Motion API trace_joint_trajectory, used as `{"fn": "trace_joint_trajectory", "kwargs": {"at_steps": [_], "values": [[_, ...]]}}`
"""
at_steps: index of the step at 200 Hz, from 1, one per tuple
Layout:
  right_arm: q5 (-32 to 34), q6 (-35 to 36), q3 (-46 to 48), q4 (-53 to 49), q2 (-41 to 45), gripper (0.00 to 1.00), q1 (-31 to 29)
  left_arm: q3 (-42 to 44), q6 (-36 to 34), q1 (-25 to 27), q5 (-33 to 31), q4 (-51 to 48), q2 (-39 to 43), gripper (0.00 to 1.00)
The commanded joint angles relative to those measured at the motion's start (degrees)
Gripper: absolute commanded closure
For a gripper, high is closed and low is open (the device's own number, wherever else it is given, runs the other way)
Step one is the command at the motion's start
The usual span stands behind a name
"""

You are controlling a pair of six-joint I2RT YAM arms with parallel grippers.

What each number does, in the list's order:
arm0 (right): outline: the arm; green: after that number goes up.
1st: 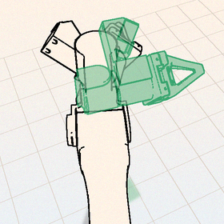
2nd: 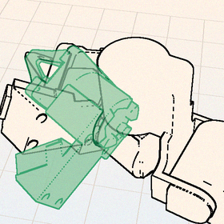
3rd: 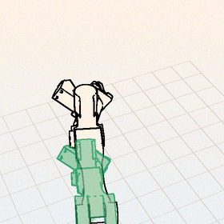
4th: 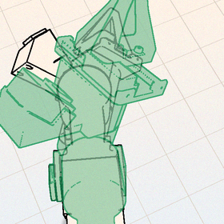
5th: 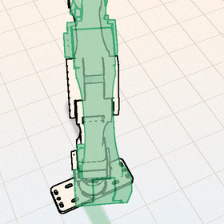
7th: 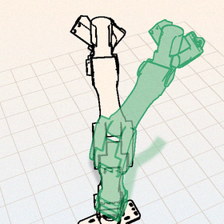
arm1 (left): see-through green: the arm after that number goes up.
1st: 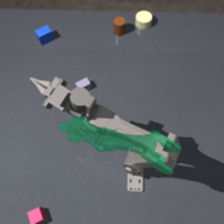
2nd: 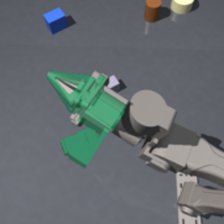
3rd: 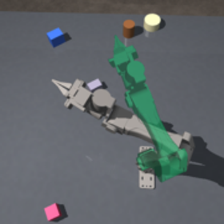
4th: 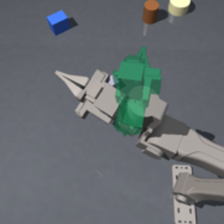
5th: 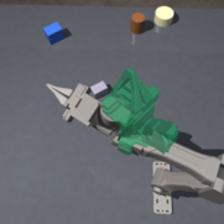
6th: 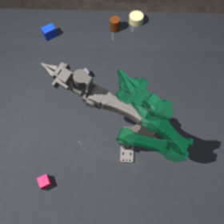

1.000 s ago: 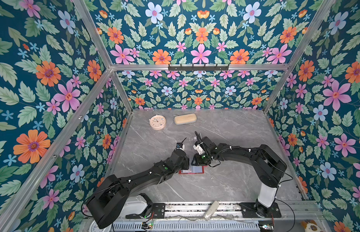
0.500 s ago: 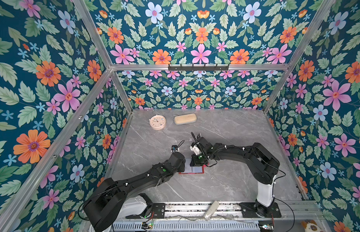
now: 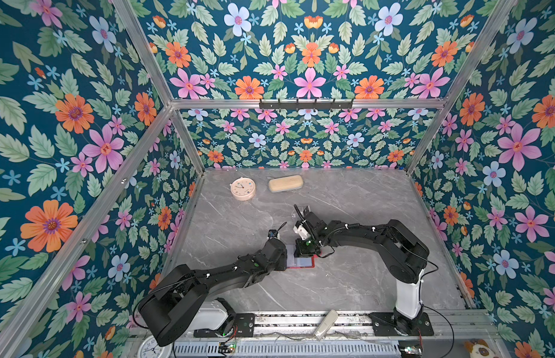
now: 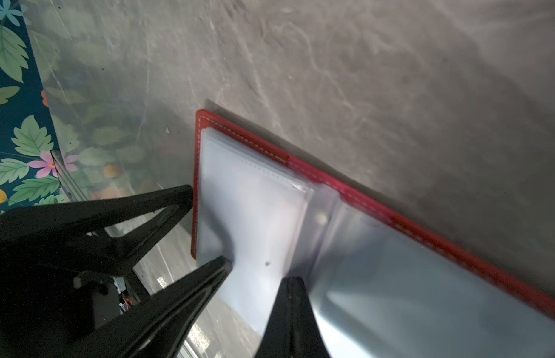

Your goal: Put the credit cards into the card holder

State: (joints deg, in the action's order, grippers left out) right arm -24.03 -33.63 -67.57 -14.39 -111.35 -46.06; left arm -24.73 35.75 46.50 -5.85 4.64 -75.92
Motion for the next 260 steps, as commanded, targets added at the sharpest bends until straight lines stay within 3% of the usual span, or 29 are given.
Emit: {"fn": "trace_joint_trajectory", "kwargs": {"at_steps": [1, 44, 73, 122, 159, 211, 260], "values": [[2.6, 0.8, -0.1, -2.7, 0.8, 0.95, -0.1, -0.1, 0.1, 0.0, 3.7, 3.7, -1.2, 0.57], [6.2, 1.0, 0.5, -5.2, 2.2, 0.96, -0.1, -0.8, 0.7, 0.0, 8.8, 7.6, -4.3, 0.69], [9.6, 0.9, 0.8, -7.5, 2.9, 0.95, -0.1, -1.5, 1.2, 0.0, 12.0, 9.2, -5.7, 0.71], [15.9, 1.5, 0.8, -11.7, 3.6, 0.93, -0.1, -1.9, 1.9, 0.0, 16.1, 9.8, -5.4, 0.71], [16.3, 2.2, 1.1, -12.4, 5.6, 0.87, -0.1, -2.1, 1.7, 0.0, 19.1, 9.6, -4.7, 0.65], [16.7, 2.4, 2.2, -12.3, 10.6, 0.75, -0.1, -5.6, -0.6, 0.0, 13.0, 3.4, -1.9, 0.60], [18.1, 3.5, 2.2, -13.1, 13.6, 0.73, 2.5, -11.8, -2.8, -0.5, 3.0, -3.2, -1.3, 0.55]]}}
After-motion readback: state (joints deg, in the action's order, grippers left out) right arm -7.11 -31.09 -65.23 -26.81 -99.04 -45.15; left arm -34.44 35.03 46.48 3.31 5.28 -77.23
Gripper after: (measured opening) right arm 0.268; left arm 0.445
